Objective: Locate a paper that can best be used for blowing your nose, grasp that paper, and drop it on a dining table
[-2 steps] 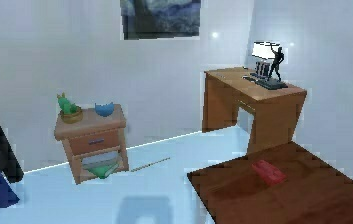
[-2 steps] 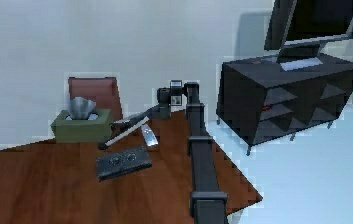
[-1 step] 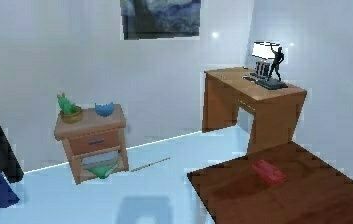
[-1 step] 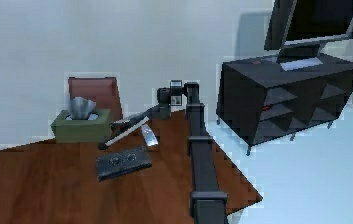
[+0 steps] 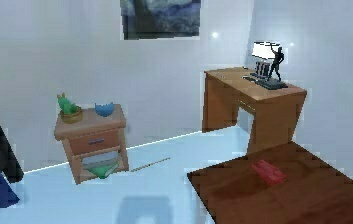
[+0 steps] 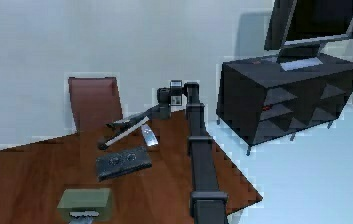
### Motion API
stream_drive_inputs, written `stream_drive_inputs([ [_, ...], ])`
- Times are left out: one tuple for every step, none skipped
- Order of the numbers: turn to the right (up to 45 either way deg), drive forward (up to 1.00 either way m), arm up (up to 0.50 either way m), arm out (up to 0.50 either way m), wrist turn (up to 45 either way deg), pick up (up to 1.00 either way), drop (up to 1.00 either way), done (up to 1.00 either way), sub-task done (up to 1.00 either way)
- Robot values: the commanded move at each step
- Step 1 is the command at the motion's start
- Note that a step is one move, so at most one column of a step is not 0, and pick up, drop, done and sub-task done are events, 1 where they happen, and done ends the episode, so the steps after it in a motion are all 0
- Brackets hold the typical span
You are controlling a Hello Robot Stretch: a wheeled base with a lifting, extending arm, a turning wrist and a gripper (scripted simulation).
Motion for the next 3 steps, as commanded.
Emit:
stream_drive_inputs([
  [0.0,0.0,0.1,0.0,0.0,0.0,0.0,0.0,0.0],
  [0.0,0.0,0.0,-0.08,0.0,0.0,0.0,0.0,0.0],
  [0.0,0.0,0.0,0.0,0.0,0.0,0.0,1.0,0.0],
])
